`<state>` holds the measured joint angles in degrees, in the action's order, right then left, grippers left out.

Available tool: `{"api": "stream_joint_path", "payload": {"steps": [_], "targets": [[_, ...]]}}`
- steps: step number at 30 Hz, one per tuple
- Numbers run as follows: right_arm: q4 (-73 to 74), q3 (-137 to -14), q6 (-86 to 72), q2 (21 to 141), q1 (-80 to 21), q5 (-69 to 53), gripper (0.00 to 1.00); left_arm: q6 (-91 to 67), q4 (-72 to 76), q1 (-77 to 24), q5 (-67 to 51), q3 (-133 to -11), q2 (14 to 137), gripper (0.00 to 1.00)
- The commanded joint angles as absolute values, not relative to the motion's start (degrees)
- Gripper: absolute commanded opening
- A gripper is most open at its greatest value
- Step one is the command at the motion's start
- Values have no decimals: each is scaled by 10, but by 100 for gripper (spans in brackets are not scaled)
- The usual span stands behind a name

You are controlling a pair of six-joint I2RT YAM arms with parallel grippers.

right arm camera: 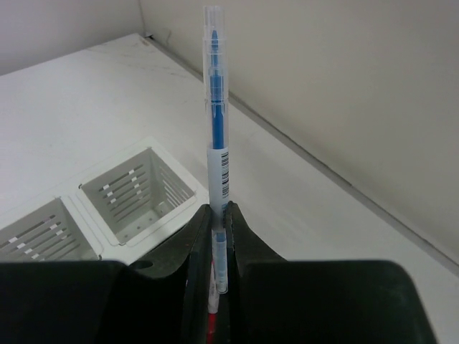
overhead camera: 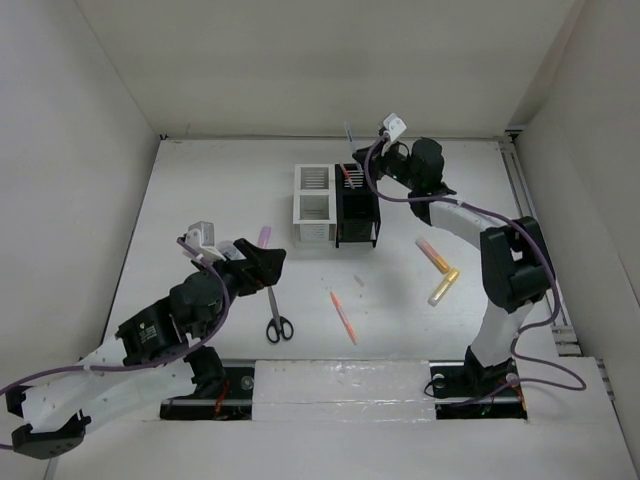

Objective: Sort the stationery into containers
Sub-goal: Place the pen in the storage box.

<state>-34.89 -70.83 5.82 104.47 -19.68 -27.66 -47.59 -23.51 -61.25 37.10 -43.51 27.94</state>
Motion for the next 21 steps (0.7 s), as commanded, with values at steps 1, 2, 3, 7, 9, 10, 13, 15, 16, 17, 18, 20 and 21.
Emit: {"api": "stream_joint_path", "payload": {"steps": [1, 2, 3, 7, 9, 10, 13, 15, 16, 17, 18, 20, 21], "targets": [[-396, -733, 40, 1059, -198, -309, 0, -461, -215, -616, 367, -435, 298, 100], [-402, -733, 40, 1068, -198, -309, 0, -461, -215, -616, 367, -435, 298, 100], [-407, -725, 34, 1073, -198, -309, 0, -455, -209, -616, 367, -435, 303, 100], [-438, -705, 18, 1085, -198, -304, 0, -447, -194, -616, 355, -429, 303, 100], [-443, -705, 18, 1085, -198, -304, 0, -435, -186, -616, 340, -429, 298, 100], [-443, -700, 12, 1091, -198, -304, 0, -435, -178, -616, 340, -429, 298, 100], [-462, -674, 7, 1091, -192, -304, 0, -430, -178, -616, 334, -429, 298, 100], [-462, -666, 2, 1091, -192, -293, 0, -430, -178, -616, 334, -429, 298, 100], [-462, -666, 2, 1091, -192, -293, 0, -430, -178, -616, 334, -429, 298, 100], [-462, -661, 2, 1091, -192, -287, 0, -430, -178, -616, 334, -429, 298, 100], [-462, -661, 2, 1091, -192, -287, 0, -430, -178, -616, 334, -429, 298, 100], [-462, -656, 2, 1096, -192, -287, 0, -430, -178, -616, 334, -429, 298, 100], [-462, -656, 2, 1096, -192, -287, 0, -430, -178, -616, 334, -429, 298, 100]]}}
